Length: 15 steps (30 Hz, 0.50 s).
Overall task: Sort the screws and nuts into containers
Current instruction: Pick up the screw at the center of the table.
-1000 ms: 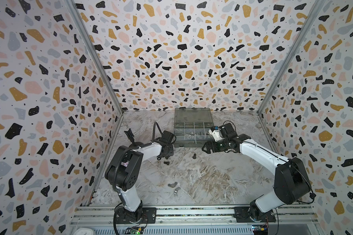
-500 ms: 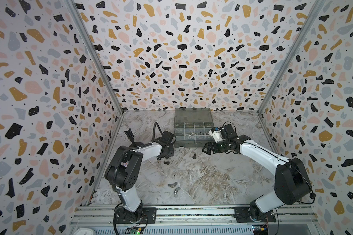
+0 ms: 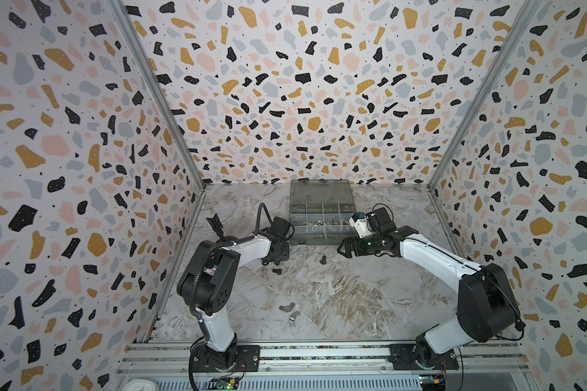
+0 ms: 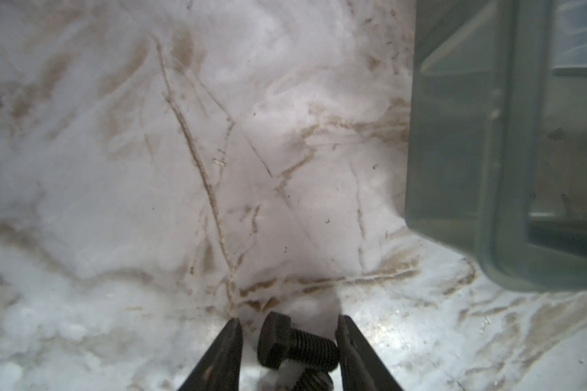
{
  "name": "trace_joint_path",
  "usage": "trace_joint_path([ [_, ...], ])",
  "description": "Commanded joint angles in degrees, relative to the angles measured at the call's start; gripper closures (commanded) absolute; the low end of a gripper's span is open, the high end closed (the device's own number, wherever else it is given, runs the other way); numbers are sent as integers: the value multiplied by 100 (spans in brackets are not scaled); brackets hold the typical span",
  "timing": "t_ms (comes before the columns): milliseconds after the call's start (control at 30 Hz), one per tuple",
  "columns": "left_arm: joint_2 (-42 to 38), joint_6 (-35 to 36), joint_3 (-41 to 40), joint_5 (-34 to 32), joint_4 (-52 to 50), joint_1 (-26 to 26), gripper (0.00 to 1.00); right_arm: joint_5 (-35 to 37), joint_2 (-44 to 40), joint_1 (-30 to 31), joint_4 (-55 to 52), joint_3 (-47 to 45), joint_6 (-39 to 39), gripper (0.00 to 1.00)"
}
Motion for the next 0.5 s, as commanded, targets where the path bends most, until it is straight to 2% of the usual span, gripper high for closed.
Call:
trace_joint_path([
  [0, 194, 57, 91, -21, -183, -58, 55, -60, -253, -66, 41, -40, 13, 1],
  [467, 235, 49, 122, -110, -258, -107, 68, -169, -293, -154, 151, -187, 47, 1],
])
